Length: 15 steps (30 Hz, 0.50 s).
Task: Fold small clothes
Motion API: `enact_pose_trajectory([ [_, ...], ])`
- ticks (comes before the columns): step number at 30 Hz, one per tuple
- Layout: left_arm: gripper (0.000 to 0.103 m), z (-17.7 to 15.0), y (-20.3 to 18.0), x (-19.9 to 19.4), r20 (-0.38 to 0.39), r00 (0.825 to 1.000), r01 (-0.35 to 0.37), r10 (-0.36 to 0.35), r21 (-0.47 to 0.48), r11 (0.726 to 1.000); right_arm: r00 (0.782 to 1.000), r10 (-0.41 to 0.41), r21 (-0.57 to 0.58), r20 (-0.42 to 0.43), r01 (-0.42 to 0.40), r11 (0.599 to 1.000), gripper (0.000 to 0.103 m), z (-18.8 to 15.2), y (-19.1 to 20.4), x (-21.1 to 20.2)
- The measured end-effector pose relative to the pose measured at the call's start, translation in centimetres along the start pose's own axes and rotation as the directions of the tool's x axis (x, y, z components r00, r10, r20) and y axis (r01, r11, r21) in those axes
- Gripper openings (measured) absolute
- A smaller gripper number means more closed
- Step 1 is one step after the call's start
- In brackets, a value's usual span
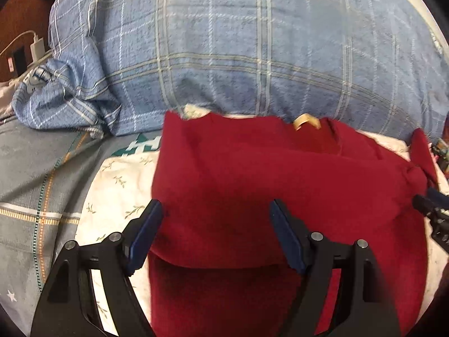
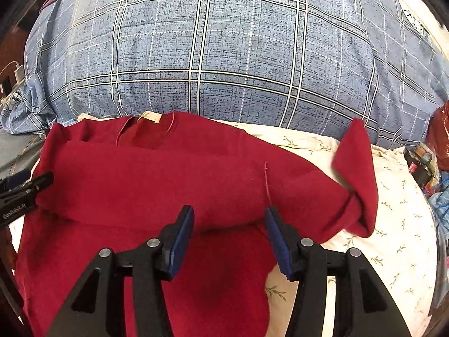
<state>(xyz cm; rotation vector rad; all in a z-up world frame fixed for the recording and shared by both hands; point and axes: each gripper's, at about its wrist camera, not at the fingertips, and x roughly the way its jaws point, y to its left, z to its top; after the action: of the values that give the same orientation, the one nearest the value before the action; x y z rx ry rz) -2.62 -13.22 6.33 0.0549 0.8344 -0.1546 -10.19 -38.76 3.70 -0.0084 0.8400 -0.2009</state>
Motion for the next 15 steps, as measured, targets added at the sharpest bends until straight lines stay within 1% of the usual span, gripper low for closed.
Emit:
enact_pose_trajectory([
  [2, 0.078, 0.2, -0.7, -0.4, 0.015, 1.000, 0.018, -0.018, 0.006, 1.000, 1.000, -0.017, 0.011, 0.006, 0.017, 1.000, 0.055, 0.0, -0.9, -0.2],
  [4, 0.078, 0.3, -1.4, -0.4, 0.015, 1.000, 0.024, -0.024, 0.019, 1.000, 0.999, -0.034, 0.023, 0.012, 0.034, 0.999, 0.055, 0.1, -1.9, -0.2],
  [6, 0.078, 0.2, -2.1, 0.0, 0.005, 1.000, 0.026, -0.026, 0.036, 0.999, 0.998, -0.067, 0.056, 0.017, 0.066, 0.996, 0.055, 0.6, -4.3, -0.1],
  [8, 0.078, 0.0, -2.8, 0.4, -0.002, 1.000, 0.030, -0.030, 0.047, 0.998, 0.992, -0.122, 0.091, 0.026, 0.119, 0.989, 0.060, 1.1, -6.6, 0.2],
  [9, 0.078, -0.1, -3.0, 0.5, -0.006, 1.000, 0.031, -0.031, 0.049, 0.998, 0.987, -0.156, 0.113, 0.026, 0.152, 0.982, 0.066, 1.6, -8.2, 0.7],
  [10, 0.078, -0.3, -3.2, 0.8, -0.011, 0.999, 0.032, -0.032, 0.050, 0.998, 0.984, -0.175, 0.123, 0.017, 0.172, 0.977, 0.070, 1.9, -9.4, 1.3],
  [11, 0.078, -0.4, -3.4, 1.1, -0.020, 0.999, 0.036, -0.035, 0.049, 0.998, 0.980, -0.200, 0.121, -0.008, 0.199, 0.972, 0.070, 2.5, -10.5, 2.3],
  [12, 0.078, -0.5, -3.6, 1.2, -0.024, 0.999, 0.037, -0.036, 0.049, 0.998, 0.971, -0.233, 0.100, -0.054, 0.238, 0.966, 0.070, 3.1, -11.8, 4.1],
  [13, 0.078, -0.6, -3.8, 1.4, -0.029, 0.999, 0.037, -0.036, 0.051, 0.998, 0.966, -0.249, 0.090, -0.069, 0.255, 0.963, 0.070, 3.3, -12.2, 4.8],
  [14, 0.078, -0.7, -4.0, 1.6, -0.034, 0.999, 0.034, -0.032, 0.059, 0.998, 0.959, -0.270, 0.076, -0.080, 0.276, 0.958, 0.068, 3.6, -13.0, 6.0],
  [15, 0.078, -0.8, -4.1, 1.7, -0.036, 0.999, 0.030, -0.028, 0.068, 0.997, 0.954, -0.287, 0.068, -0.090, 0.293, 0.954, 0.064, 3.8, -13.8, 6.8],
])
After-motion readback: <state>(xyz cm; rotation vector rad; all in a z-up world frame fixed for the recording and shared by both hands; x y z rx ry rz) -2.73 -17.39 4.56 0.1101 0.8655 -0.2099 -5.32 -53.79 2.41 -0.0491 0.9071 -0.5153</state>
